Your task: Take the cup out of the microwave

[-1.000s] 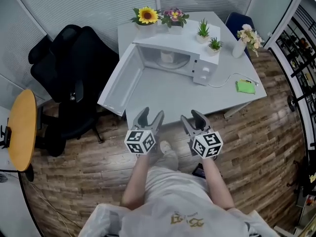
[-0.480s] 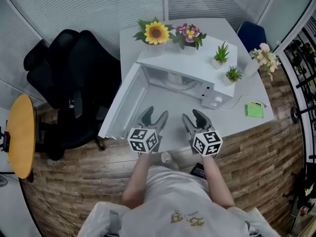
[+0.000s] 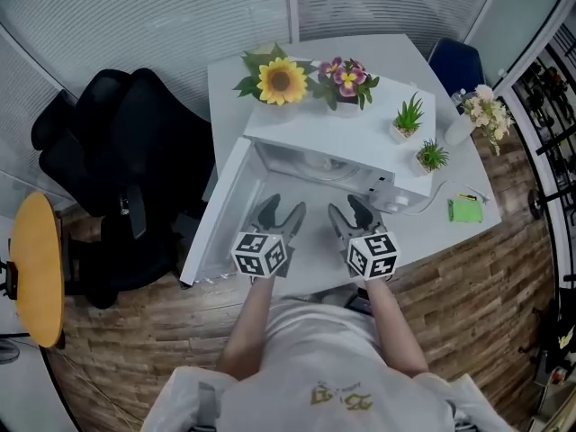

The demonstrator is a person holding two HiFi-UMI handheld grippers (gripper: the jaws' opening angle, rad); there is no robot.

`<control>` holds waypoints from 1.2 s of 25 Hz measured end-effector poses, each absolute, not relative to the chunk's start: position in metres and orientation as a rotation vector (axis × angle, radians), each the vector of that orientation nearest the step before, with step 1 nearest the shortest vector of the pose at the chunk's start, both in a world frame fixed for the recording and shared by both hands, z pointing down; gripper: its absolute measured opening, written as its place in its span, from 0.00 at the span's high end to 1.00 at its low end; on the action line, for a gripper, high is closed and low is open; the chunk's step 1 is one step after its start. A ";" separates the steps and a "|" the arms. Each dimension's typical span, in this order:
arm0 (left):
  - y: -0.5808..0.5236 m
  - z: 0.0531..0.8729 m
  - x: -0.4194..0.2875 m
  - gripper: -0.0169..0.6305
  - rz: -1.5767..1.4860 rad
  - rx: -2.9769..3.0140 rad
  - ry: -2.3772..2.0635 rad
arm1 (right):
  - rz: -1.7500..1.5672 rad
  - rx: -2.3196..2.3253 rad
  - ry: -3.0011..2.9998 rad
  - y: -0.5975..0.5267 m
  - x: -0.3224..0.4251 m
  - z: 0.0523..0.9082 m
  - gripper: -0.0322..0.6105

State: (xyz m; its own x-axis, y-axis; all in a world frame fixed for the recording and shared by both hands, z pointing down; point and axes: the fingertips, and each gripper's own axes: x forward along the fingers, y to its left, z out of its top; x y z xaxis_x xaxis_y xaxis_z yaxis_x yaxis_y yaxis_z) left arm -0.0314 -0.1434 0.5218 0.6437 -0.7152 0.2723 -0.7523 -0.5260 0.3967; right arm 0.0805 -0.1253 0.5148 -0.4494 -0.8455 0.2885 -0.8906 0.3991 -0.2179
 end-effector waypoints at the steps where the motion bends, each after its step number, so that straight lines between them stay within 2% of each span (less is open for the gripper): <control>1: -0.145 0.522 -0.030 0.53 0.107 2.383 -1.142 | 0.518 1.575 -2.513 -0.129 0.082 0.514 0.62; 30: -0.176 0.559 -0.043 0.55 0.079 2.286 -1.143 | 0.433 1.466 -2.416 -0.204 0.066 0.564 0.62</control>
